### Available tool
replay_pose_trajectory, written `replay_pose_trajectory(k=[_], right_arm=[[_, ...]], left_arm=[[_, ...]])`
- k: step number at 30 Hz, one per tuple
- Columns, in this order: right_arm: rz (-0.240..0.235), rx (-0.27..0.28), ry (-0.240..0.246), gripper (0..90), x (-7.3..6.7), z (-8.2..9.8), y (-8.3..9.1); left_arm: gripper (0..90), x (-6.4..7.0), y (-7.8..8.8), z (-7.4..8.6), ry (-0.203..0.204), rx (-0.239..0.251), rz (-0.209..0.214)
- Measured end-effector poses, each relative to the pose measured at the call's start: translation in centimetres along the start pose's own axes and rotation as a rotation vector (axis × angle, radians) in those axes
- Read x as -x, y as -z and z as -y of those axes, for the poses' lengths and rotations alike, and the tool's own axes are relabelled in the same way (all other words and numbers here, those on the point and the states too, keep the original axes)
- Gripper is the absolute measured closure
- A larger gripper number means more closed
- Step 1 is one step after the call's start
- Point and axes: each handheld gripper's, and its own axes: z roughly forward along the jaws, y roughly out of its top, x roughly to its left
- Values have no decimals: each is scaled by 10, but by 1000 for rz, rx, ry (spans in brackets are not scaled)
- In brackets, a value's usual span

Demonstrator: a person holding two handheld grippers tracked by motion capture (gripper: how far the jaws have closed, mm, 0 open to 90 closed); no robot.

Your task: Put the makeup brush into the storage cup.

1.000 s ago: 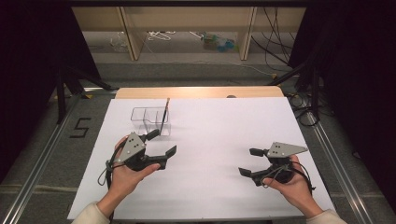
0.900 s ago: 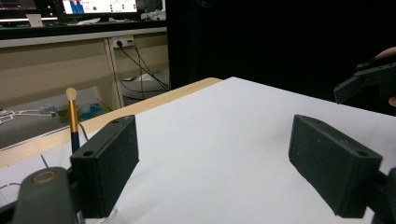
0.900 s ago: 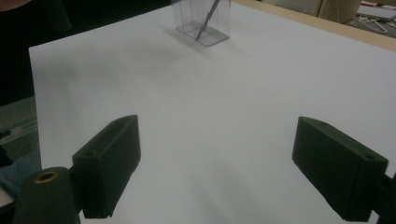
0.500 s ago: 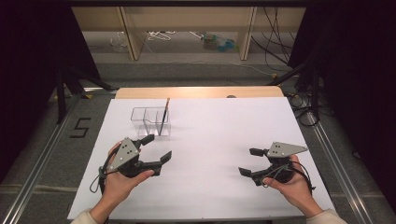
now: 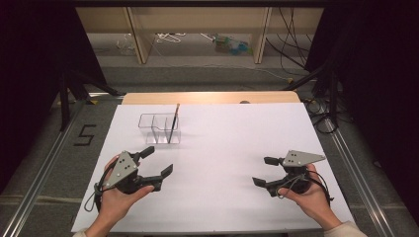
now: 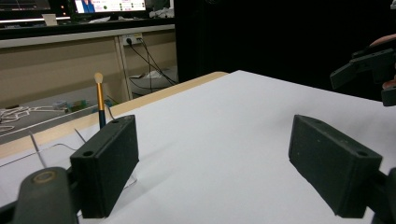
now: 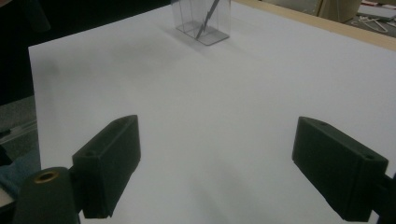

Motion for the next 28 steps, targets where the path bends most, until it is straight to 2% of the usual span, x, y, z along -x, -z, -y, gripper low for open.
replay_pose_trajectory(k=[12, 28], right_arm=[[-8, -7, -17, 161, 1, 1, 0], [7, -3, -9, 161, 2, 1, 0]], left_arm=[[159, 1, 10, 5, -11, -21, -7], [159, 2, 6, 7, -27, -45, 2]])
